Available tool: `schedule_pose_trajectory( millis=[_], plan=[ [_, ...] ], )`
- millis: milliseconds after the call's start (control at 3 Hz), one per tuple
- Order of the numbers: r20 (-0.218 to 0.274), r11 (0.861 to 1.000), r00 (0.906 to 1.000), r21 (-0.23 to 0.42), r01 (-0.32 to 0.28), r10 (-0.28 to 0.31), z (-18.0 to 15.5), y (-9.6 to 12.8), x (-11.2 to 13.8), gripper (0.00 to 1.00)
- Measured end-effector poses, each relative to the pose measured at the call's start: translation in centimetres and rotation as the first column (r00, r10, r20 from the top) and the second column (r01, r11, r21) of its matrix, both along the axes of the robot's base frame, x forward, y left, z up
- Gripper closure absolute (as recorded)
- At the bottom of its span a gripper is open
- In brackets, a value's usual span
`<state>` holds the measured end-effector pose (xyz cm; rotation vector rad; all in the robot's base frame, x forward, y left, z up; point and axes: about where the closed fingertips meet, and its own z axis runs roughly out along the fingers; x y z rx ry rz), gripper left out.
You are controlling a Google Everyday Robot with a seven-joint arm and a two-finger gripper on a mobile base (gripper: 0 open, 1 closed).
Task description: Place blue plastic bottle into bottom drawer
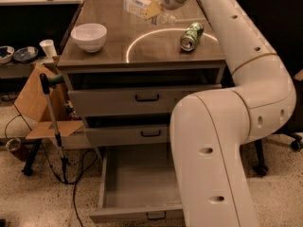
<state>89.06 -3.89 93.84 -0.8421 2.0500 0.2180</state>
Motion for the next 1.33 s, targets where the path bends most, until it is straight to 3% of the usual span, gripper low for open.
schedule_pose_trajectory(
  millis=[333, 667, 1000, 1333],
  plan=[
    [0.043, 1.000, 0.9991, 0.014, 0.002, -0.003, 3.0, -1.3, -1.2, 1.00],
    [0.060, 1.000, 0.9982, 0.018, 0.004, -0.005, 5.8, -3.6, -4.2, 1.00],
    [0.056, 1.000, 0.9984, 0.008, 0.006, -0.007, 6.9, -5.2, -7.0, 1.00],
    [0.014, 0.999, 0.9994, 0.018, -0.031, 0.031, 6.7, -7.7, -10.7, 1.00]
  ],
)
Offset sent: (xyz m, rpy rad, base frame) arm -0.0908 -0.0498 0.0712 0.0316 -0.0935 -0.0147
